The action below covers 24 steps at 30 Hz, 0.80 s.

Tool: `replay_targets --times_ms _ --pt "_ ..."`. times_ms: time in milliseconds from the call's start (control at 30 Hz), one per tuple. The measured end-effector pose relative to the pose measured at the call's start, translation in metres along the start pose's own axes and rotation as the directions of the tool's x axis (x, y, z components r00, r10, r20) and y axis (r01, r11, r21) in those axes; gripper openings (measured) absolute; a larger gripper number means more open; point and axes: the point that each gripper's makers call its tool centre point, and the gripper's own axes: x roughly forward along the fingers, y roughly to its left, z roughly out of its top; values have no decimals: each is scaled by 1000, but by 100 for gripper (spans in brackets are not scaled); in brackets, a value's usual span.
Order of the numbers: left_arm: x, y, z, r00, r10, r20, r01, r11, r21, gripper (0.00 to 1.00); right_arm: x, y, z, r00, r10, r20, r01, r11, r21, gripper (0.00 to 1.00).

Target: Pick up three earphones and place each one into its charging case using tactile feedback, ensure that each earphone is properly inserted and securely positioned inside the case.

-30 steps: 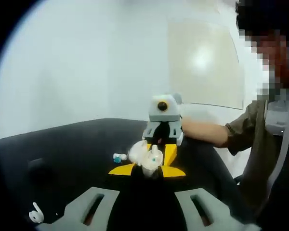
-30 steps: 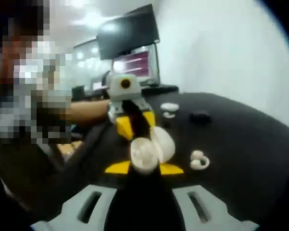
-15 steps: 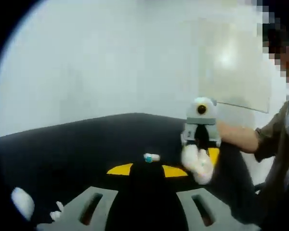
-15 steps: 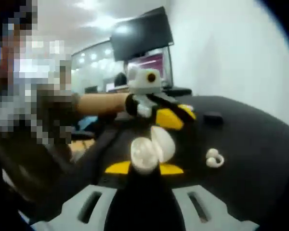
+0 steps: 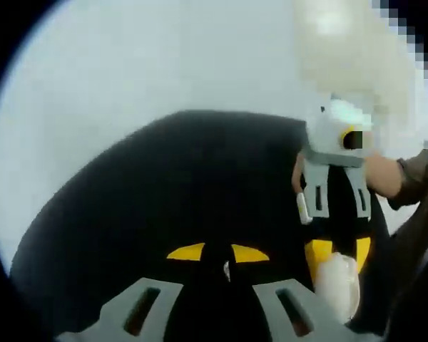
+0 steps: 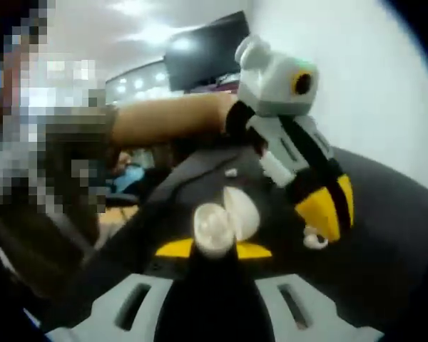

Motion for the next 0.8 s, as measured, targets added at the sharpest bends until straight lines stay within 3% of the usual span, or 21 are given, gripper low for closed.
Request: replay_targets --times_ms 33,67,100,167,233,367,500,667,700,800 --pt "5 -2 -7 997 5 -79 -3 1000 21 9 0 0 0 1000 -3 1 3 1000 -1 21" --pt "7 -4 -2 997 9 -72 -9 1000 2 7 0 -1 0 1000 -10 0 10 1000 -4 21" --pt "6 -2 -5 992 33 -125 -31 999 13 6 0 -1 0 1000 -13 0 13 1000 -5 21" --pt "3 -2 -5 983 61 -175 -52 997 52 3 0 -1 0 1000 -14 -1 14 1000 -1 21" --pt "-3 -5 -1 982 59 -182 -43 995 88 4 0 -1 0 1000 -14 -2 14 1000 -4 21" --pt "-21 -8 8 988 57 -146 -48 997 59 5 0 0 -1 1000 -13 -2 13 1000 -3 21" --pt "-33 -15 -7 981 15 -193 -19 1000 -17 7 0 1 -1 1000 -15 -2 15 1000 -6 21" --pt "-25 -16 -28 965 11 -263 -26 998 -52 10 0 0 -1 1000 -15 -2 15 1000 -5 21" --pt "-24 -19 -24 971 -3 -239 -15 997 -70 7 -1 -1 -1 1000 -16 -3 16 1000 -5 21" --pt "-21 -20 -25 970 6 -242 -24 997 -71 2 -1 -1 -1 1000 -17 -3 17 1000 -7 21"
